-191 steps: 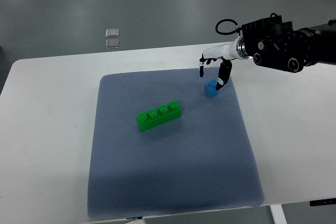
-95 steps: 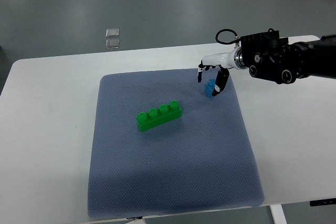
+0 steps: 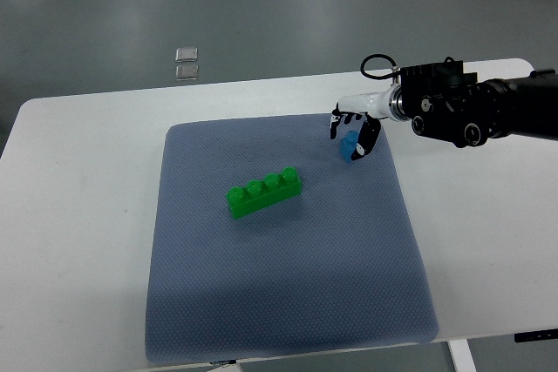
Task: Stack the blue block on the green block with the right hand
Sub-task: 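Close the right hand fingers around the blue block, then lift the blue block and carry it above the green block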
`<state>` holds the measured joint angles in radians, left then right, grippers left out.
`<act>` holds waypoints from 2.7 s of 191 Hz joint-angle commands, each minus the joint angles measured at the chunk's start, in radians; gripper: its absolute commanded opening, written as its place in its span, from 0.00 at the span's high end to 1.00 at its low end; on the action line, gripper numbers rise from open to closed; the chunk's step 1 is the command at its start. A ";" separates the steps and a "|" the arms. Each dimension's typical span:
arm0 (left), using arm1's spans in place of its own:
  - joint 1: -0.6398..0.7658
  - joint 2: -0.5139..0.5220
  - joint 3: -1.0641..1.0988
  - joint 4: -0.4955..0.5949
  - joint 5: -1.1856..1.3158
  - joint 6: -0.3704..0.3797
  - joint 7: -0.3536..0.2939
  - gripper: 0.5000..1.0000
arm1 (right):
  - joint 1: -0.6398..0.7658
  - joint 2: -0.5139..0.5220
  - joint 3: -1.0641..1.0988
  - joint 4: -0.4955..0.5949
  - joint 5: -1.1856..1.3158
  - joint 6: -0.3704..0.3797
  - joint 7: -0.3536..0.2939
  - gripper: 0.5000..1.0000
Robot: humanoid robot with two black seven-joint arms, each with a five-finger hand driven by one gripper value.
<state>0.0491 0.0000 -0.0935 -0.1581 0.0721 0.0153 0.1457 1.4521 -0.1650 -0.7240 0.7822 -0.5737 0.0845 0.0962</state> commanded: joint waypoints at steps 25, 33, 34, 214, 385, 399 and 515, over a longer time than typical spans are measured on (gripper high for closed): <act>0.000 0.000 0.000 0.000 0.000 0.000 0.000 0.00 | -0.010 0.004 0.000 -0.014 -0.002 0.000 -0.003 0.37; 0.000 0.000 0.000 0.000 0.000 0.000 0.000 0.00 | -0.010 0.004 0.000 -0.014 -0.002 0.000 -0.003 0.39; 0.000 0.000 0.000 0.000 0.000 0.000 0.000 0.00 | -0.010 0.004 0.000 -0.014 -0.002 0.000 -0.003 0.39; 0.000 0.000 0.000 0.000 0.000 0.000 0.000 0.00 | -0.018 0.004 -0.014 -0.020 -0.014 -0.011 -0.001 0.65; 0.000 0.000 0.000 0.000 0.000 0.000 0.000 0.00 | -0.002 -0.013 -0.022 -0.009 -0.031 -0.016 0.010 0.97; 0.000 0.000 0.000 0.000 0.000 0.000 0.000 0.00 | 0.030 -0.018 -0.031 0.000 -0.029 -0.011 0.010 0.97; 0.000 0.000 0.000 -0.001 0.000 0.000 0.000 0.00 | 0.461 -0.051 -0.098 0.351 -0.029 -0.008 0.074 0.96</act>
<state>0.0490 0.0000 -0.0936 -0.1587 0.0721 0.0153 0.1457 1.8180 -0.2268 -0.8162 1.0555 -0.6028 0.0782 0.1358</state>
